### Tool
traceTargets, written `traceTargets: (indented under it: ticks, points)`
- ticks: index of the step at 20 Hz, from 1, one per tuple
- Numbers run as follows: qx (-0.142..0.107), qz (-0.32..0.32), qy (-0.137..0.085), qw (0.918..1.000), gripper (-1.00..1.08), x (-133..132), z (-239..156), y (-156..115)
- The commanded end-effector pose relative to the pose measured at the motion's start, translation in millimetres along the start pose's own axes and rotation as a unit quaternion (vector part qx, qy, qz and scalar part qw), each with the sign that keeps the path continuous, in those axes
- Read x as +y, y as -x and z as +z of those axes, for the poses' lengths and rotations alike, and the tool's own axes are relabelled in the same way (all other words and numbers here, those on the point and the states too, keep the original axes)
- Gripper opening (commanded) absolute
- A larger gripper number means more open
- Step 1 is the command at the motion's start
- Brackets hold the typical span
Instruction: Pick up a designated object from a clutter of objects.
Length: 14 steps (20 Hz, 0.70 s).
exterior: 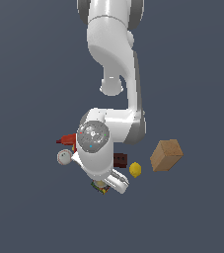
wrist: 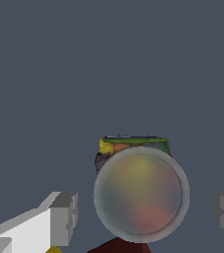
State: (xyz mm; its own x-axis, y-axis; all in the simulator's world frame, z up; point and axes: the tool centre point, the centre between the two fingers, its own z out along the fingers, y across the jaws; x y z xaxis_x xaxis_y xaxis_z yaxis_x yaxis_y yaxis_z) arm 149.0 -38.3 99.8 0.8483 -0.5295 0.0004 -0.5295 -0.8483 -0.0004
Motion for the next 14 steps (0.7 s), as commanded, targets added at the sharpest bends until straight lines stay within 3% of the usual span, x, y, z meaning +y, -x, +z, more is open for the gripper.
traceTargets:
  ticks: [1, 12, 13, 14]
  points:
    - [-0.001, 0.0, 0.0, 1.0, 1.0, 0.5, 11.9, 0.5]
    - [0.0, 0.001, 0.0, 1.0, 1.0, 0.1, 41.9, -0.5]
    - [0.0, 0.001, 0.0, 1.0, -1.0, 0.1, 41.9, -0.5]
    - [0.0, 0.001, 0.0, 1.0, -1.0, 0.1, 41.9, -0.5]
